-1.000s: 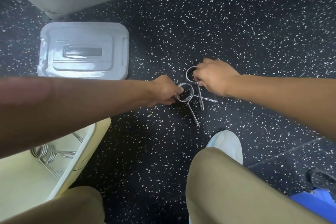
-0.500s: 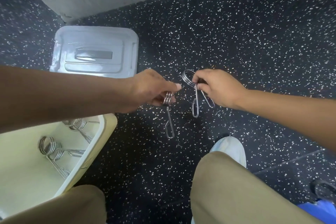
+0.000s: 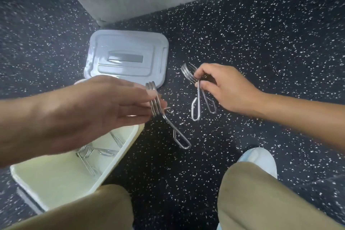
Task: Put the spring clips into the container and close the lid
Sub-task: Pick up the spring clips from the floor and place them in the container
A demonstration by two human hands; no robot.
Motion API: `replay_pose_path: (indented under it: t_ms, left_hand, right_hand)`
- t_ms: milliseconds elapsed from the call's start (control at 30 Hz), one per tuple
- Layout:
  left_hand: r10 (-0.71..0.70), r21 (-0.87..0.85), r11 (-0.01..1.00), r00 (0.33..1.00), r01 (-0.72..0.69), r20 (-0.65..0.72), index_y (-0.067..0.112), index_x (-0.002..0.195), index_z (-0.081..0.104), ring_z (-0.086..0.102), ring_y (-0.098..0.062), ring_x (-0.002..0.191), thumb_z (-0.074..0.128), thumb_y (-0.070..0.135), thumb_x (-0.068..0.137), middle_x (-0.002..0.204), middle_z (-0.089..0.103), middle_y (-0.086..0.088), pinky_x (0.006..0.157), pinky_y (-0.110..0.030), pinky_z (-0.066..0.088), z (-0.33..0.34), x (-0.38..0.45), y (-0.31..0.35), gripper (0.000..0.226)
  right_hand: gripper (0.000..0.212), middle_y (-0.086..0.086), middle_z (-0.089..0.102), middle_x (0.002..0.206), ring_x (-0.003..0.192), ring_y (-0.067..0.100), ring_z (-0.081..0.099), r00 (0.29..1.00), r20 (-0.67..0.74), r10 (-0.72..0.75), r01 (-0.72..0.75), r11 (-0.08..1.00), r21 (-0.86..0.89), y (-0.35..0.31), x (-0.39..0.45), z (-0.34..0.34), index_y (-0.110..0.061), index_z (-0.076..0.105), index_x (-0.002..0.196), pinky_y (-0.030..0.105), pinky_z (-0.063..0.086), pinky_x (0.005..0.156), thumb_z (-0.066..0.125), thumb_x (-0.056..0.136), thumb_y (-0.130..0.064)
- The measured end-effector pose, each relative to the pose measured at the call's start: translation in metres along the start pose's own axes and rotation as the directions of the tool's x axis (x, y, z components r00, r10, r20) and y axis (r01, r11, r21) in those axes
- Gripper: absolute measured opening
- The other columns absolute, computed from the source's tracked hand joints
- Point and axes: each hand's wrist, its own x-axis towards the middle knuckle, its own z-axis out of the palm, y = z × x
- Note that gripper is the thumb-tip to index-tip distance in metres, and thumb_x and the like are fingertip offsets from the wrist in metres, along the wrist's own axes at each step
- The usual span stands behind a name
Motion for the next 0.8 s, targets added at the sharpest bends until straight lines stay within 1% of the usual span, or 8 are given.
replay_pose_path:
  t_ms: [100, 200, 300, 433, 533, 600, 700, 800]
  left_hand:
    - [0.038, -0.042, 0.998, 0.998, -0.040, -0.053, 0.009, 0.080, 0.081, 0.078, -0.026, 0.099, 0.093, 0.029, 0.055, 0.107, 0.079, -0.020, 0.078, -0.024, 0.060, -0.012, -0.021, -0.011, 0.033]
    - [0.098, -0.017, 0.995, 0.980, -0.102, -0.171, 0.013, 0.074, 0.081, 0.079, -0.020, 0.088, 0.097, 0.043, 0.042, 0.102, 0.080, -0.018, 0.071, -0.023, 0.062, -0.019, -0.039, -0.023, 0.047]
    - [0.155, -0.026, 0.985, 0.933, -0.173, -0.325, 0.011, 0.077, 0.083, 0.079, -0.019, 0.075, 0.095, 0.048, 0.038, 0.096, 0.081, -0.019, 0.065, -0.023, 0.061, -0.024, -0.051, -0.034, 0.055]
    - [0.176, -0.084, 0.966, 0.860, -0.244, -0.478, 0.014, 0.071, 0.083, 0.076, -0.015, 0.061, 0.091, 0.027, 0.045, 0.086, 0.081, -0.016, 0.058, -0.021, 0.060, -0.031, -0.058, -0.044, 0.030]
    - [0.181, -0.079, 0.960, 0.813, -0.267, -0.553, 0.016, 0.071, 0.084, 0.076, -0.016, 0.060, 0.085, 0.034, 0.052, 0.084, 0.081, -0.015, 0.060, -0.022, 0.060, -0.039, -0.060, -0.048, 0.027]
    - [0.180, -0.047, 0.965, 0.779, -0.258, -0.600, 0.016, 0.072, 0.083, 0.076, -0.019, 0.062, 0.090, 0.034, 0.051, 0.084, 0.081, -0.017, 0.061, -0.023, 0.060, -0.044, -0.060, -0.050, 0.028]
    - [0.165, -0.023, 0.971, 0.740, -0.237, -0.652, 0.016, 0.069, 0.082, 0.075, -0.020, 0.062, 0.084, 0.038, 0.057, 0.080, 0.081, -0.015, 0.061, -0.024, 0.061, -0.051, -0.061, -0.051, 0.025]
    - [0.099, -0.021, 0.987, 0.717, -0.157, -0.690, 0.007, 0.069, 0.079, 0.075, -0.022, 0.060, 0.082, 0.024, 0.076, 0.076, 0.079, -0.015, 0.061, -0.028, 0.063, -0.066, -0.054, -0.056, 0.018]
  right_hand:
    - [0.016, -0.018, 0.060, 0.110, 0.080, -0.017, 0.054, 1.000, -0.003, -0.009, 0.009, 1.000, 0.010, -0.009, 0.003, 0.002, -0.026, 0.062, 0.114, 0.015, 0.043, 0.072, 0.058, 0.099, -0.021]
    - [0.018, -0.022, 0.060, 0.105, 0.090, -0.007, 0.056, 1.000, 0.006, -0.011, 0.011, 0.999, 0.052, -0.019, 0.003, 0.005, -0.025, 0.063, 0.115, 0.017, 0.045, 0.079, 0.059, 0.098, -0.020]
    - [0.016, -0.025, 0.059, 0.104, 0.094, -0.008, 0.056, 0.999, 0.025, -0.037, 0.035, 0.998, 0.061, -0.026, 0.001, 0.010, -0.026, 0.064, 0.112, 0.017, 0.042, 0.079, 0.060, 0.097, -0.021]
    - [0.015, -0.025, 0.061, 0.104, 0.094, -0.009, 0.058, 0.996, 0.057, -0.064, 0.060, 0.996, 0.063, -0.035, -0.003, 0.016, -0.034, 0.061, 0.106, 0.016, 0.043, 0.078, 0.060, 0.096, -0.022]
    - [0.015, -0.019, 0.064, 0.104, 0.092, 0.009, 0.065, 0.995, 0.074, -0.070, 0.065, 0.996, 0.065, -0.042, -0.005, 0.021, -0.030, 0.065, 0.108, 0.035, 0.053, 0.082, 0.059, 0.095, -0.026]
    - [0.016, -0.017, 0.066, 0.103, 0.091, 0.014, 0.066, 0.994, 0.075, -0.081, 0.076, 0.994, 0.073, -0.049, -0.006, 0.024, -0.028, 0.066, 0.108, 0.040, 0.053, 0.083, 0.059, 0.094, -0.025]
    - [0.014, -0.019, 0.066, 0.102, 0.092, 0.004, 0.063, 0.992, 0.078, -0.100, 0.093, 0.992, 0.088, -0.058, -0.004, 0.032, -0.029, 0.066, 0.105, 0.033, 0.052, 0.083, 0.060, 0.094, -0.022]
    - [0.016, -0.020, 0.066, 0.100, 0.084, 0.001, 0.063, 0.990, 0.092, -0.106, 0.099, 0.992, 0.079, -0.065, -0.001, 0.038, -0.032, 0.064, 0.104, 0.026, 0.053, 0.078, 0.062, 0.094, -0.020]
